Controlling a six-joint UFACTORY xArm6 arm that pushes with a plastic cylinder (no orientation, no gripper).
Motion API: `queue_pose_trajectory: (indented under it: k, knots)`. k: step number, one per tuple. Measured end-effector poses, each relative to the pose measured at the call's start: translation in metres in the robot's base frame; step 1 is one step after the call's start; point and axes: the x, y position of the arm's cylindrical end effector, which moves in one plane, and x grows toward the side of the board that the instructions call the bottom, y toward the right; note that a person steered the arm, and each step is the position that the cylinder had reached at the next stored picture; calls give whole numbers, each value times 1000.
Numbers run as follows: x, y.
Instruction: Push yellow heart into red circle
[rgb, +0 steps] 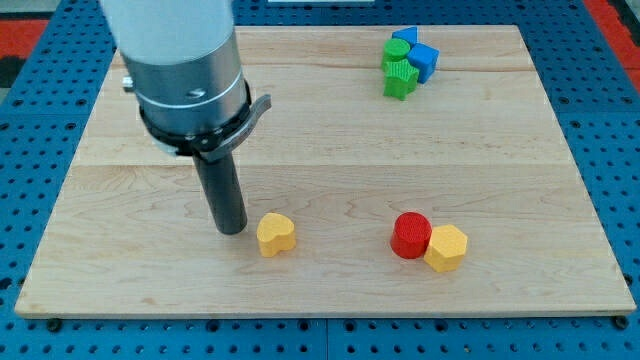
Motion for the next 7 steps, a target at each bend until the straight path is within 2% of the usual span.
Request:
queue_pose_trajectory:
  k: [2, 3, 4, 5, 7]
  knots:
    - [8, 102]
    - [17, 91]
    - [43, 34]
    - [66, 60]
    - [49, 166]
